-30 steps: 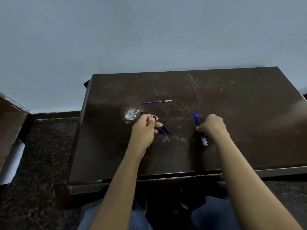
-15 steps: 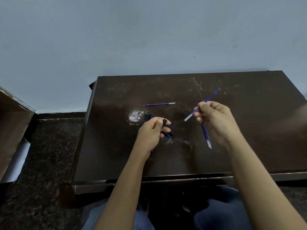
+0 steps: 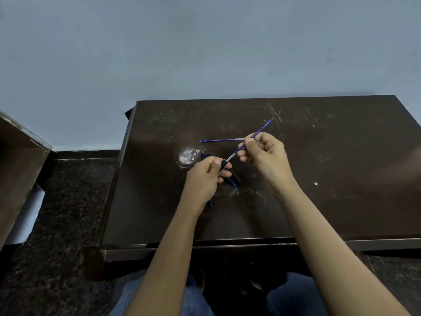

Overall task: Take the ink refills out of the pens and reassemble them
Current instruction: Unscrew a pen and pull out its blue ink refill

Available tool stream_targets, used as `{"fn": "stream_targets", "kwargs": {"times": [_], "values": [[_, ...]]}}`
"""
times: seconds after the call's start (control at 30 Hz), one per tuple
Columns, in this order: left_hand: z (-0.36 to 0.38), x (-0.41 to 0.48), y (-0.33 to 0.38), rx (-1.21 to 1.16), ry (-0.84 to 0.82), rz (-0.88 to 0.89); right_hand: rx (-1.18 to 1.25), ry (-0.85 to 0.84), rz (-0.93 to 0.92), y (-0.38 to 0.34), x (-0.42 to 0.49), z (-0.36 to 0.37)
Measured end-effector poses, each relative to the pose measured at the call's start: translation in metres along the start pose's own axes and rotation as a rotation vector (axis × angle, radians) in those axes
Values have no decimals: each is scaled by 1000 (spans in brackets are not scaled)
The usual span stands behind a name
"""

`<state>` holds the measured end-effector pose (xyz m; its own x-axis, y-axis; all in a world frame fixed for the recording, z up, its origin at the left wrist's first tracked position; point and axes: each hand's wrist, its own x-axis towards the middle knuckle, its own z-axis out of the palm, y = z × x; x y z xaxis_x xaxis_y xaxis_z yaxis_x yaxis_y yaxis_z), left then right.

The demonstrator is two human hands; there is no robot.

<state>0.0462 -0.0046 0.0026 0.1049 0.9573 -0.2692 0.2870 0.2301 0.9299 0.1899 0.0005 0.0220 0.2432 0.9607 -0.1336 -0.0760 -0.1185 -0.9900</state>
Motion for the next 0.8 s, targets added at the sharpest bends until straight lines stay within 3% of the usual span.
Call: {"fn": "stream_targets", "kwargs": {"times": [0.27,0.47,0.8], "values": [[-1,1,-2,-57,27,16,-234,-264,35,9,-3,4],[-6,4,-1,-112,129,15,-617,-88,11,29,6,-7],[-8,0,4,-158,144,48,-1164,-272,-66,53,-12,8]]}}
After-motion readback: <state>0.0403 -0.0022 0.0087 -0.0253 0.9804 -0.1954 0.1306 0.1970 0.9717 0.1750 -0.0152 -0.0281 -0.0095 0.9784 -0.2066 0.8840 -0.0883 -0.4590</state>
